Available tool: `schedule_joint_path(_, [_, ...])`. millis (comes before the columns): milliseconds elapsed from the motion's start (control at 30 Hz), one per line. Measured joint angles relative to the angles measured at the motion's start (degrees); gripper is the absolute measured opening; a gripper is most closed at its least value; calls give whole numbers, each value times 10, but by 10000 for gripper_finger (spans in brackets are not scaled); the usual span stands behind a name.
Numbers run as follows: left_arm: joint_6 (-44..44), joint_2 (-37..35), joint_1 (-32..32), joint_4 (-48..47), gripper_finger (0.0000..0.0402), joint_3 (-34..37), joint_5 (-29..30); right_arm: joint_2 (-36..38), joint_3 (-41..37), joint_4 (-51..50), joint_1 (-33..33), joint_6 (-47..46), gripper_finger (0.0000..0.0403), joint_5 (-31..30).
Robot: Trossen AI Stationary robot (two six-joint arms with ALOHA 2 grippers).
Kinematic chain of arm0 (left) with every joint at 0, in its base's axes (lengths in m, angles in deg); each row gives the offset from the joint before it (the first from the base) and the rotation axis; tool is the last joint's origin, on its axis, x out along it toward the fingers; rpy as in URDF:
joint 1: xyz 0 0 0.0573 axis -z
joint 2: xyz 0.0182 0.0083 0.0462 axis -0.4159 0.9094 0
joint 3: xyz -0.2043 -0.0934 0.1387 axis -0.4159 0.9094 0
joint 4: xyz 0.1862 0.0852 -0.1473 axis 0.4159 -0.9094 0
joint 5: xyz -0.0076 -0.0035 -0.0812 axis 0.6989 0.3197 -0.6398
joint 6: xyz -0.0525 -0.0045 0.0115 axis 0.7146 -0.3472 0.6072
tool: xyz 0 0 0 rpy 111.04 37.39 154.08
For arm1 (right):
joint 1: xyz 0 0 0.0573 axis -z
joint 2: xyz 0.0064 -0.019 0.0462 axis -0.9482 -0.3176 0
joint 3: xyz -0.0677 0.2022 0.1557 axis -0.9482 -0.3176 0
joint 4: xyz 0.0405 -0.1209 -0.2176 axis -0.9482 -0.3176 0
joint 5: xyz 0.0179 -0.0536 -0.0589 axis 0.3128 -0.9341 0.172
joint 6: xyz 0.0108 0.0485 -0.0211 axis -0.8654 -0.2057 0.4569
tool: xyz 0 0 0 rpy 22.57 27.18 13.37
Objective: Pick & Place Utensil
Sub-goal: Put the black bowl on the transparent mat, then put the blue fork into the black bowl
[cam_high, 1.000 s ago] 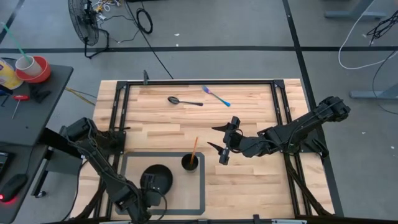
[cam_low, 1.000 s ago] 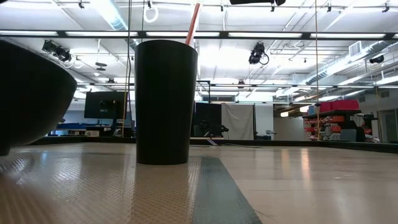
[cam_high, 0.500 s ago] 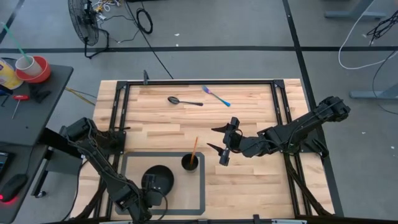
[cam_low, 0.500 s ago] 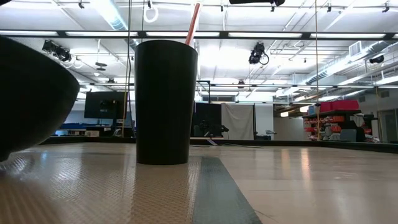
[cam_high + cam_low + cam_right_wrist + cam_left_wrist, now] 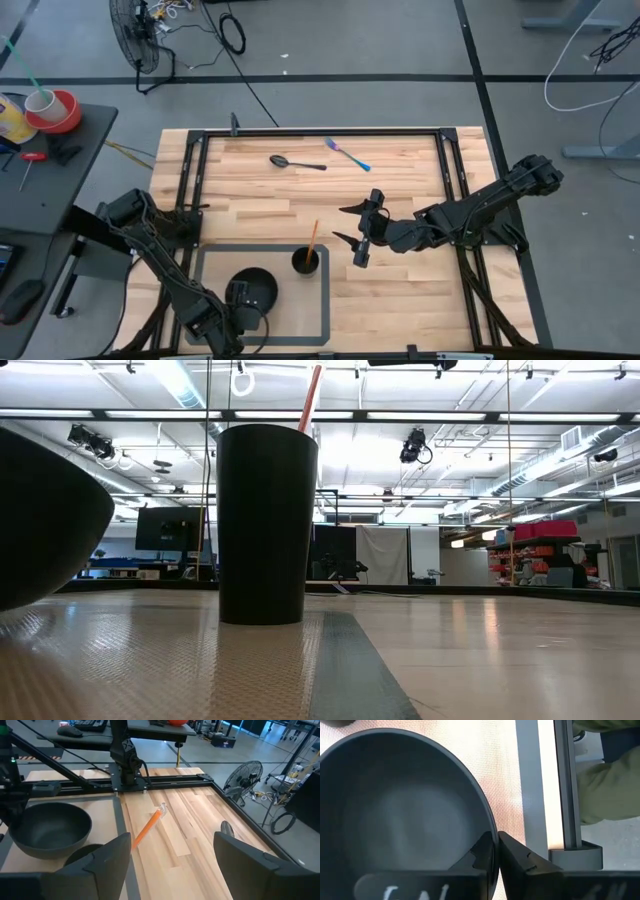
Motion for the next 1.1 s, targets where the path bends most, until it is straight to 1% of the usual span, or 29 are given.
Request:
schedule_joint_path(200, [13,0,0,-1,22,0,0,0,0,0,0,-2,286,0])
schedule_joint_path(300, [33,0,0,0,28,0,0,0,0,0,0,-2,286,0])
schedule_joint_path(633, [48,0,0,0,88,0,0,0,0,0,0,-2,286,0])
schedule_joint_path(767, [63,0,0,0,108,0,-19,0,0,0,0,-2,286,1])
schedule_joint_path(1000, [63,0,-2,14,145,0,-19,0,0,0,0,-2,286,2])
schedule_joint_path(1100, [47,-2,-2,11,162,0,-19,0,0,1,0,-2,286,2])
